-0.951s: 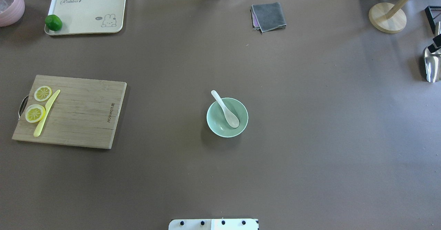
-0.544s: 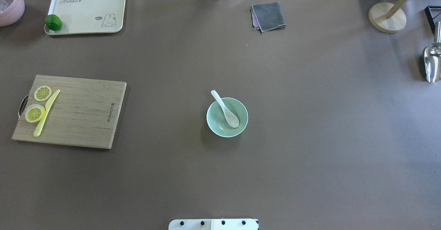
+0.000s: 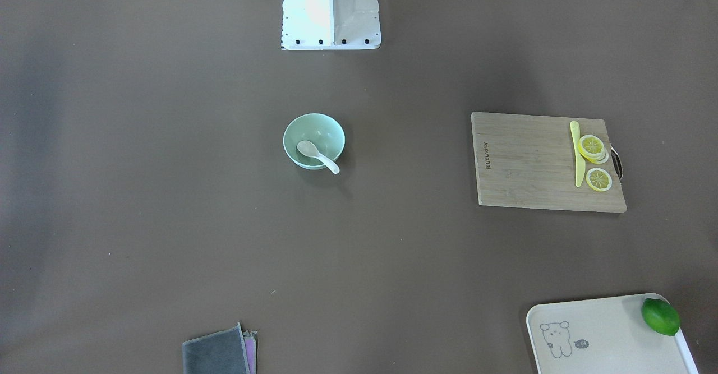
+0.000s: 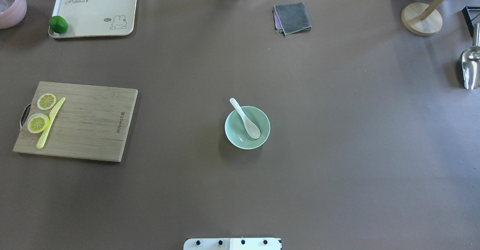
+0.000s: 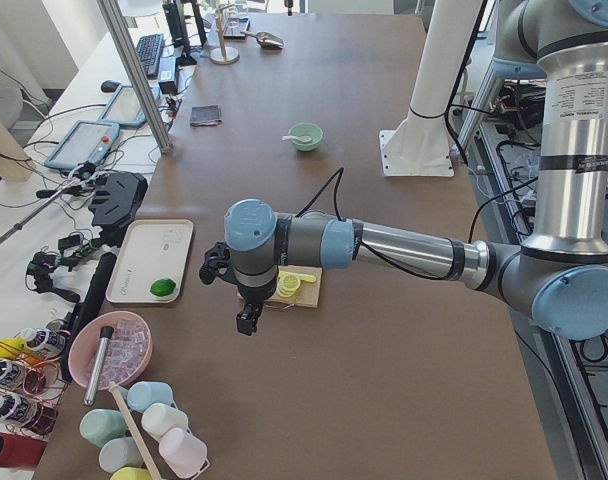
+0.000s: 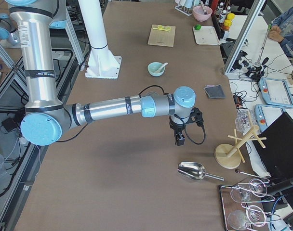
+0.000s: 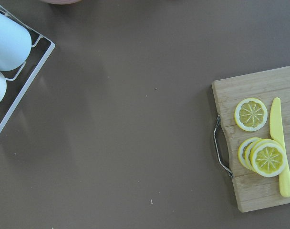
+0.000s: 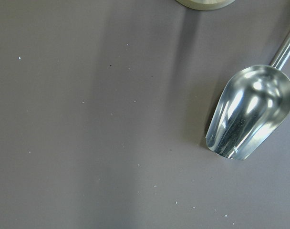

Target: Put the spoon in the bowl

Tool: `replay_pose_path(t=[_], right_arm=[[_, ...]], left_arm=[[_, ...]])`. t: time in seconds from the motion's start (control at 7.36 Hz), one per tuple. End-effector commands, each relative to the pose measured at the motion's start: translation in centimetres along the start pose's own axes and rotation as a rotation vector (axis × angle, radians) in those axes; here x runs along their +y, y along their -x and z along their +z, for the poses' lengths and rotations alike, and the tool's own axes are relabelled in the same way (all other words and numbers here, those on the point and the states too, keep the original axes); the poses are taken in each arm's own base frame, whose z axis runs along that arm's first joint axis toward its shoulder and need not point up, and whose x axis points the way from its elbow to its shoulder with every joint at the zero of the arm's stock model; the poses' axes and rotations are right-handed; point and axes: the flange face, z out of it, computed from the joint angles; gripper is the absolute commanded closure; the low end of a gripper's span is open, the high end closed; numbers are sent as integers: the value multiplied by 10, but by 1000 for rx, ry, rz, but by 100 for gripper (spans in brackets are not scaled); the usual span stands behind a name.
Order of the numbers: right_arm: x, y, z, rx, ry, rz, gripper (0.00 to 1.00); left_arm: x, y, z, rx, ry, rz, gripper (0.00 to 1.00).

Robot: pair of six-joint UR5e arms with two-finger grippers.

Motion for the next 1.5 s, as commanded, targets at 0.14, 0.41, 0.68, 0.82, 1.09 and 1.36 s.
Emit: replay_pose_path(t=[0.14, 0.41, 0.68, 0.82, 1.09, 1.36], right_arm=[[14, -7, 9, -6, 15, -27, 0], [15, -6, 7, -4, 12, -28, 0], [16, -6, 7, -3, 13, -24, 0], [18, -7, 8, -1, 15, -21, 0], [21, -11, 12, -1, 23, -10, 0], [30, -17, 19, -2, 37, 1, 0]], left_arm=[[6, 1, 3, -9, -1, -2, 2], [8, 3, 4, -9, 4, -10, 2], [9, 4, 5, -8, 8, -13, 2], [9, 3, 2, -10, 3, -12, 2], [9, 4, 5, -9, 9, -14, 2], [9, 1, 0, -12, 0, -9, 2]])
